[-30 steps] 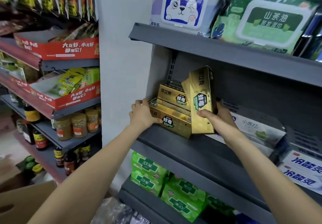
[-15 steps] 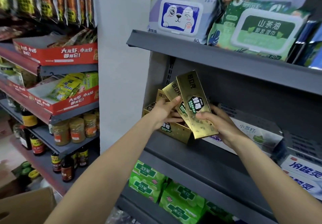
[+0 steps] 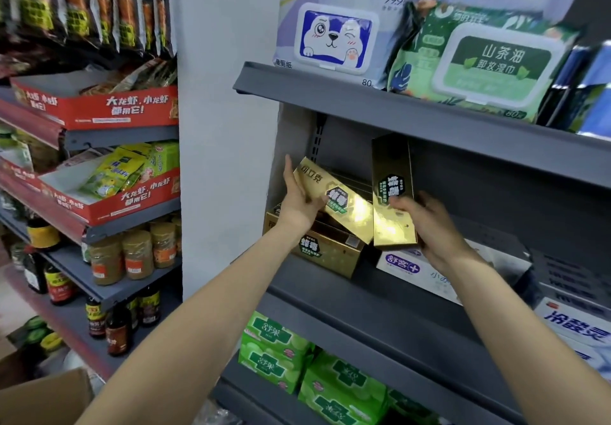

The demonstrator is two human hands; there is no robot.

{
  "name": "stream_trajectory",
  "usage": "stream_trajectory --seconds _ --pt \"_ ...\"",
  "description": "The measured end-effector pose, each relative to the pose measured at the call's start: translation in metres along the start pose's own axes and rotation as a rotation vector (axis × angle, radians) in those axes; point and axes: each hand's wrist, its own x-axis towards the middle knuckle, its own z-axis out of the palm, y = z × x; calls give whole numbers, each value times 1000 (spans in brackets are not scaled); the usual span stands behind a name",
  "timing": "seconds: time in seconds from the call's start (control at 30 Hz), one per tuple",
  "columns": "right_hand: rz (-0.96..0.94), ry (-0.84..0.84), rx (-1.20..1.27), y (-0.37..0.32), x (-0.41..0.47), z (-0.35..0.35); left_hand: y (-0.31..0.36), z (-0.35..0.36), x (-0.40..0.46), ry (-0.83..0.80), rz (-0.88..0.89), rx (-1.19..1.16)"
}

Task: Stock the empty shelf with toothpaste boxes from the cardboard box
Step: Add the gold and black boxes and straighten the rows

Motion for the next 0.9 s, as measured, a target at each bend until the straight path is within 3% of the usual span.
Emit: stream_trajectory --seconds 0.07,0.13,0.3,0.37,0.5,0.63,0.77,0.9 --pt "-22 -23 -44 0 -1 1 -1 -5 5 136 138 522" --pt "-37 -47 -77 1 -4 3 1 -15 6 185 250 853" --pt "-136 -136 -348 0 -1 14 4 -38 8 -70 327 1242" --pt "-187 -161 -506 -1 2 18 0 -39 9 -71 294 1214" --pt "-308 -169 -739 -4 10 20 -1 -33 9 83 231 775" --pt "-372 -196 -821 -6 10 20 -2 -40 12 174 200 540" --pt "-382 -186 -907 1 10 30 3 -50 8 245 178 69" --pt "-432 -107 -1021 7 9 52 8 -50 0 141 236 223"
